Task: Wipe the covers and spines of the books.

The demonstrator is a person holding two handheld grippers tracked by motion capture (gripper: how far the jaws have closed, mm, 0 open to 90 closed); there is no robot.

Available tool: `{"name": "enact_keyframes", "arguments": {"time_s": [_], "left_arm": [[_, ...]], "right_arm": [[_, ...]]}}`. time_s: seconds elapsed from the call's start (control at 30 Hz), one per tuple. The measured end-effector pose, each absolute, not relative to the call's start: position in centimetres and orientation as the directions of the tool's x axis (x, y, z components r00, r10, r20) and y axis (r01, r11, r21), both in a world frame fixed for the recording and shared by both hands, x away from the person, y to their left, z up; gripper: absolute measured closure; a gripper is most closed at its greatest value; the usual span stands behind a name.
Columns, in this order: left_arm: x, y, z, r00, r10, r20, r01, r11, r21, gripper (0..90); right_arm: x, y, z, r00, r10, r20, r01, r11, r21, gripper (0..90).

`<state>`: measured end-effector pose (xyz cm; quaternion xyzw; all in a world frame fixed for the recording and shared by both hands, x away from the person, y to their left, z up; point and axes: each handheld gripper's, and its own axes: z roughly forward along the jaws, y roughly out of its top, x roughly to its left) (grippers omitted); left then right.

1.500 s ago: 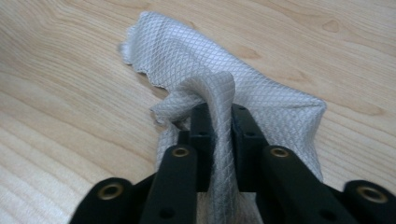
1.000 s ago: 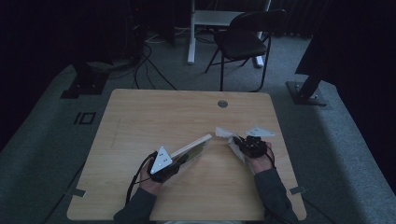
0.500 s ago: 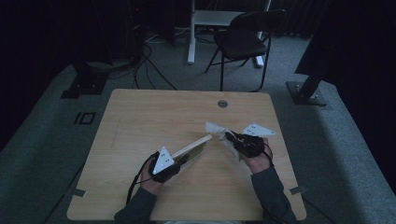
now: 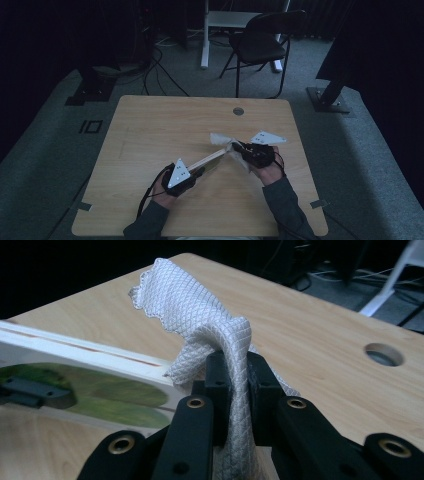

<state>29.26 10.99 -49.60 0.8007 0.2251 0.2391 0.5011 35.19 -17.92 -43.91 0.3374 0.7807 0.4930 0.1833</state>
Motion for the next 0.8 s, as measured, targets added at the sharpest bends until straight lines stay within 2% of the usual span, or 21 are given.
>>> {"name": "enact_keyframes", "arguments": {"time_s": [0.23, 0.47, 0.8], "left_arm": [[29.2, 10.9, -49.6, 0.784, 0.599, 0.164, 0.118, -0.404, 0.907, 78.2], [29.2, 10.9, -49.6, 0.784, 0.599, 0.165, 0.119, -0.404, 0.907, 78.2], [29.3, 10.9, -49.7, 0.783, 0.6, 0.165, 0.122, -0.408, 0.905, 78.2]], "right_arm": [[34.8, -16.4, -44.2, -0.75, 0.66, 0.048, 0.342, 0.325, 0.882, 82.8], [34.5, -16.0, -44.1, -0.771, 0.633, 0.071, 0.341, 0.317, 0.885, 82.8], [33.4, -14.5, -43.5, -0.811, 0.584, 0.043, 0.3, 0.352, 0.887, 82.8]]}}
